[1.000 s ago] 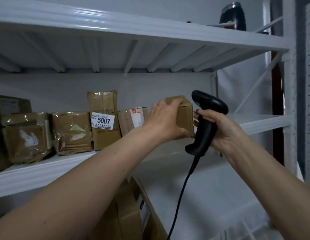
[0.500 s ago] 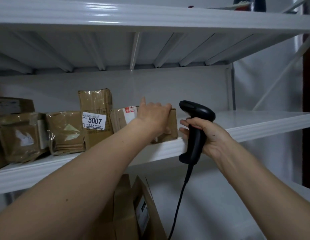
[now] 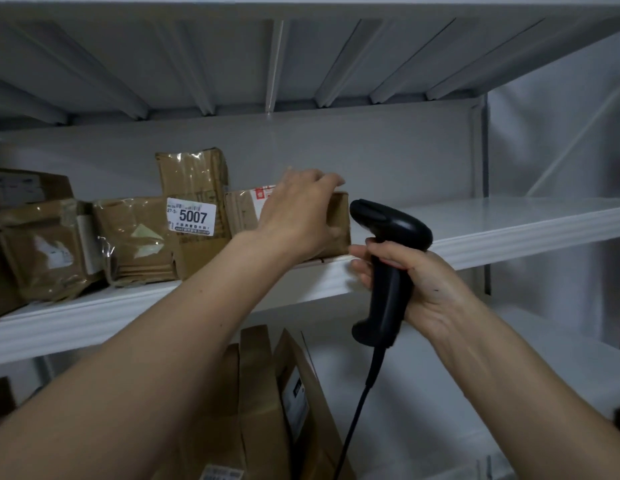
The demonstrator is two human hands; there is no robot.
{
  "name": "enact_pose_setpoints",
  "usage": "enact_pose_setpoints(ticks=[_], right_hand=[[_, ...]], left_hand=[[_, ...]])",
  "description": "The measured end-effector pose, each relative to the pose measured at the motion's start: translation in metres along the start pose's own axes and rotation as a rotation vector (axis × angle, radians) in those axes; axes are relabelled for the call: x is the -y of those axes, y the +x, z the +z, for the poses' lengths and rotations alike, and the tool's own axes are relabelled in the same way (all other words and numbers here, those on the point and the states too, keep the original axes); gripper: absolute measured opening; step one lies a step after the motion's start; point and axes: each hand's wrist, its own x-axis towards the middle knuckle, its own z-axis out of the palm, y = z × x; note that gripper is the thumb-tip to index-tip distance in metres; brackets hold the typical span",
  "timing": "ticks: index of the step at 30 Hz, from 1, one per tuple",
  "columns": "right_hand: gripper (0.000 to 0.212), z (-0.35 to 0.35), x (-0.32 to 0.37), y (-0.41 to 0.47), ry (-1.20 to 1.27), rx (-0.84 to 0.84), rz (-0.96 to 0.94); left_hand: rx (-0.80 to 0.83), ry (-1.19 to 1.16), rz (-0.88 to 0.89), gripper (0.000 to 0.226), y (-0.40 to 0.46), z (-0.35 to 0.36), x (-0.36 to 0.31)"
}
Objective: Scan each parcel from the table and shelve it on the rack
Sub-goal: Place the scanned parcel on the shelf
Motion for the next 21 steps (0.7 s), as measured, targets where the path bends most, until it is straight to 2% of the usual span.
enact_pose_setpoints(ticks=[3,5,8,12,16,21], right_hand=[[0.03,0.005,-0.014,-0.014,-0.025,0.043,-0.008],[0.026,0.007,-0.03,-0.025,-0.075,0.071,-0.007],[0.025,0.011,-0.066,-0.042,-0.121,0.099,0.036],[0.034,0.018,-0.128,-0.066,-0.132,0.142,0.18],[0.02,0.032,-0.2,-0.095,-0.254,0.068,0.328],[0.018,0.069,-0.285,-0.145,-0.435,0.147,0.446]], left_hand=[[-0.162,-0.229,0.001,0.05,-0.041,0.002,0.003],[-0.24,-0.338,-0.012,0.039,-0.074,0.009,0.01],[-0.285,-0.385,-0.116,0.028,-0.129,0.028,0.027],[-0.185,-0.368,-0.365,0.023,-0.212,0.058,0.056],[0.018,-0.439,-0.617,0.019,-0.303,0.07,0.086],[0.155,-0.42,-0.911,0.013,-0.418,0.061,0.126]])
